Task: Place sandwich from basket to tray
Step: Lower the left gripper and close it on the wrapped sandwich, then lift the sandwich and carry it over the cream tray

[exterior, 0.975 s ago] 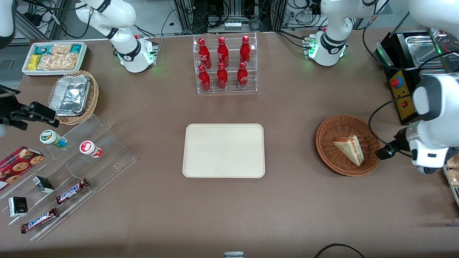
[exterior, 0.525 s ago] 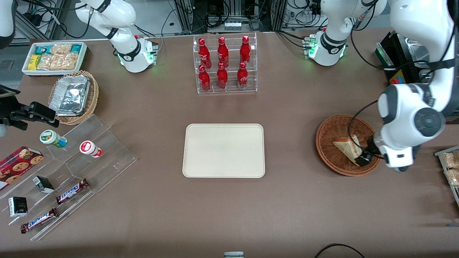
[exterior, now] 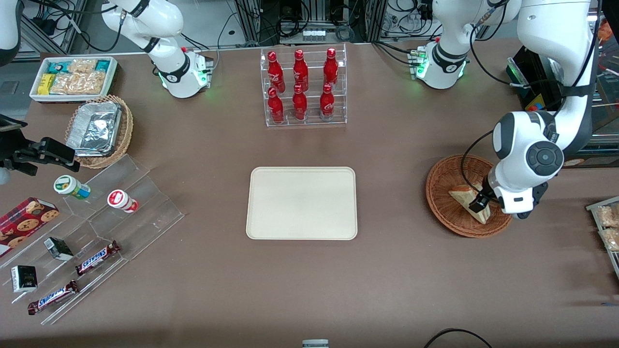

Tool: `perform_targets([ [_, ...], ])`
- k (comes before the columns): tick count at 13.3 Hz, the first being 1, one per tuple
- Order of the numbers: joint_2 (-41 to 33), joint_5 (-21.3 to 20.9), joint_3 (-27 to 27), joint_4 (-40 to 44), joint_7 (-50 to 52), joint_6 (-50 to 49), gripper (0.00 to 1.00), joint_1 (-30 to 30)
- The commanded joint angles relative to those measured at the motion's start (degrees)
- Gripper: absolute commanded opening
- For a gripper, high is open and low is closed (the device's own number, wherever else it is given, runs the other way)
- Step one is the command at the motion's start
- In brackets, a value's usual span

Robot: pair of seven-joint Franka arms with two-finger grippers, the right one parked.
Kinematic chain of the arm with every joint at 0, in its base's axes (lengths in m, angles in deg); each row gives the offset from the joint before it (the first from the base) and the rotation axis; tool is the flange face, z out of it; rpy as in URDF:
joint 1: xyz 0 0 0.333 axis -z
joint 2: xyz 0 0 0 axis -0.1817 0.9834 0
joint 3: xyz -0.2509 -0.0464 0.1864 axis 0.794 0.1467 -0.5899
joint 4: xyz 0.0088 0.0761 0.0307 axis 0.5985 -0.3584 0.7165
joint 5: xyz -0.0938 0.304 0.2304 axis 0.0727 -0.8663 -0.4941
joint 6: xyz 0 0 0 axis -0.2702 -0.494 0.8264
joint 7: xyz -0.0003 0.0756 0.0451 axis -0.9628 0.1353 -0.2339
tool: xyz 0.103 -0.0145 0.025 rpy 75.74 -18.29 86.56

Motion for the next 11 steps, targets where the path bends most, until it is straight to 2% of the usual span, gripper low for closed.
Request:
perform_targets([
  [1,-3.86,-1.17,-0.01,-6.16,1.10,4.53,1.00,-0.25],
  [7,-4.66,-1.08,-0.10,-12.05,1.36,14.02,1.00,-0.17],
  [10,-4.75,-0.90,-0.10,-11.97,1.97,13.95,0.97,-0.17],
  [11,-4.83,-0.82,-0.10,-11.97,2.06,13.69,0.63,-0.17],
])
